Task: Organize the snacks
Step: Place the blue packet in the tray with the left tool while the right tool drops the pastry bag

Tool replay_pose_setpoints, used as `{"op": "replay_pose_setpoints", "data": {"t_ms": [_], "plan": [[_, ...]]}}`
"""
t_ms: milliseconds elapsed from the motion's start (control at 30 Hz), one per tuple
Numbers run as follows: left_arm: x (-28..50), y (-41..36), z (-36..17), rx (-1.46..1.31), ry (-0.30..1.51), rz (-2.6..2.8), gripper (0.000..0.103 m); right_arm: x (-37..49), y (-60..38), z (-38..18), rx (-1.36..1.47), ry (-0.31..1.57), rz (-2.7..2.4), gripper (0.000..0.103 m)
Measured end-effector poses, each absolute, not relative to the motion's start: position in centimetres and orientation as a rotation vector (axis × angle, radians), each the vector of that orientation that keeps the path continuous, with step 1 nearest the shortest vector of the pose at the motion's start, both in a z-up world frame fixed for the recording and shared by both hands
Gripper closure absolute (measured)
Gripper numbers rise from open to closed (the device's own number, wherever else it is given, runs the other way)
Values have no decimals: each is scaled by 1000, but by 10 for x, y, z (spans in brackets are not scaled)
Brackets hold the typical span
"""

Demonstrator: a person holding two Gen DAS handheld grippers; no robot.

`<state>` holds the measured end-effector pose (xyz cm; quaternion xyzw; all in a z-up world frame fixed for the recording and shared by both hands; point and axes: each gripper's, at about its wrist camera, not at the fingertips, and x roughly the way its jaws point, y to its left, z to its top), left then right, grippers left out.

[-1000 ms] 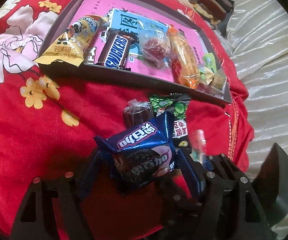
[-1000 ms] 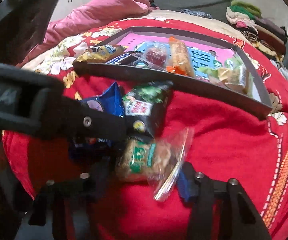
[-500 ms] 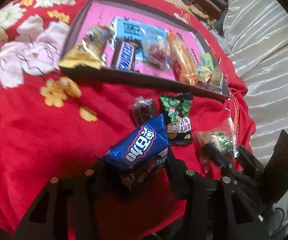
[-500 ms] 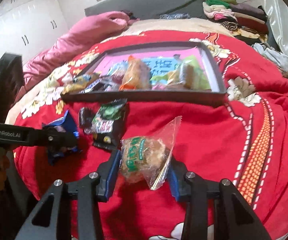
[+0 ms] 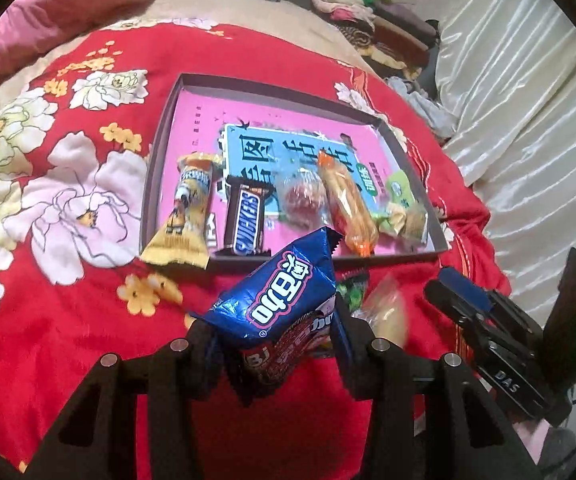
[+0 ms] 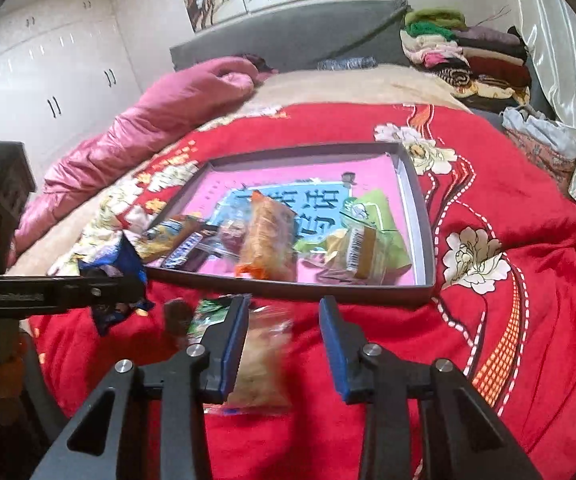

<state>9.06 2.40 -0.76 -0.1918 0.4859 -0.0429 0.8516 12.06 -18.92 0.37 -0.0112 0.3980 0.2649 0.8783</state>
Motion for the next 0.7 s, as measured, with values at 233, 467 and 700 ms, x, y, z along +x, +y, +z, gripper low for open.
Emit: {"op": "replay_pose_setpoints", "data": {"t_ms": [233, 467, 700], "plan": [[93, 19, -15, -406, 1038, -111, 56, 102, -196, -12, 28, 874, 675, 50], [92, 17, -16, -405, 1042, -119, 56, 104, -175, -31, -43, 950, 647, 32], [95, 14, -15, -397, 1039, -121, 57, 126, -170, -49, 5, 1012, 685, 54]]}}
